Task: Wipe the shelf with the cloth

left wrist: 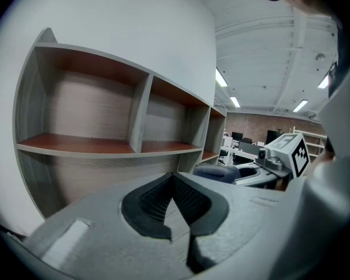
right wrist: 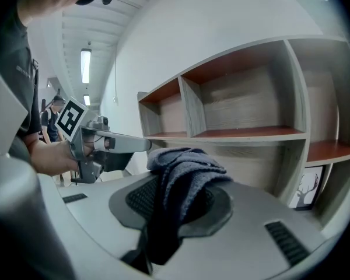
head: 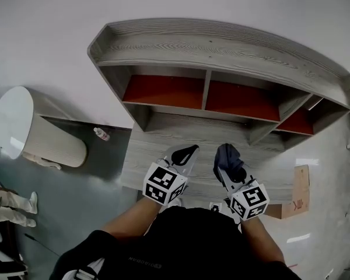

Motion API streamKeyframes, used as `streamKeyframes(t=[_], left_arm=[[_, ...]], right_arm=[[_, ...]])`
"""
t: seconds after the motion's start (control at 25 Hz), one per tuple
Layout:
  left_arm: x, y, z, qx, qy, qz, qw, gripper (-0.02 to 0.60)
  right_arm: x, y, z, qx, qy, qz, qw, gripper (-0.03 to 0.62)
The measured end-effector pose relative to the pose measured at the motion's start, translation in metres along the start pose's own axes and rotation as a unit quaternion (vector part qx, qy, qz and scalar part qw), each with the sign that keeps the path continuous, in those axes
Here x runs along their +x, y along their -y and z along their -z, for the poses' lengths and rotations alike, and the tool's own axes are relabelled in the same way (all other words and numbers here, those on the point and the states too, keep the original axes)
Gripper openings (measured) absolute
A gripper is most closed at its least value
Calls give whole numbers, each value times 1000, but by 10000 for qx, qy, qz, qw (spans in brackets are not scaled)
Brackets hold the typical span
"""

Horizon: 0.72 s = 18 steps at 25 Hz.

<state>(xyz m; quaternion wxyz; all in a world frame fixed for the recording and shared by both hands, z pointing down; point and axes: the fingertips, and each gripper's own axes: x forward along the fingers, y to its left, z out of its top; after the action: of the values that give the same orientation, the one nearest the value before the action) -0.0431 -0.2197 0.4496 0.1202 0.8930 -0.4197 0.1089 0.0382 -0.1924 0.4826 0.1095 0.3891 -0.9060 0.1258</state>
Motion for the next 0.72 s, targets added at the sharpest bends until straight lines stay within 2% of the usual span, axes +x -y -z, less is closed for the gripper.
streamKeyframes(t=[0.52,0.72], left_arm=[[2,7,6,-5,-106,-385,9992,8],[0,2,1,4,-85,-445,9990,8]], right_arm=[[-1,19,-4,-105,-5,-155,9998,98],[0,23,-13,-171,120,-46,9998,98]])
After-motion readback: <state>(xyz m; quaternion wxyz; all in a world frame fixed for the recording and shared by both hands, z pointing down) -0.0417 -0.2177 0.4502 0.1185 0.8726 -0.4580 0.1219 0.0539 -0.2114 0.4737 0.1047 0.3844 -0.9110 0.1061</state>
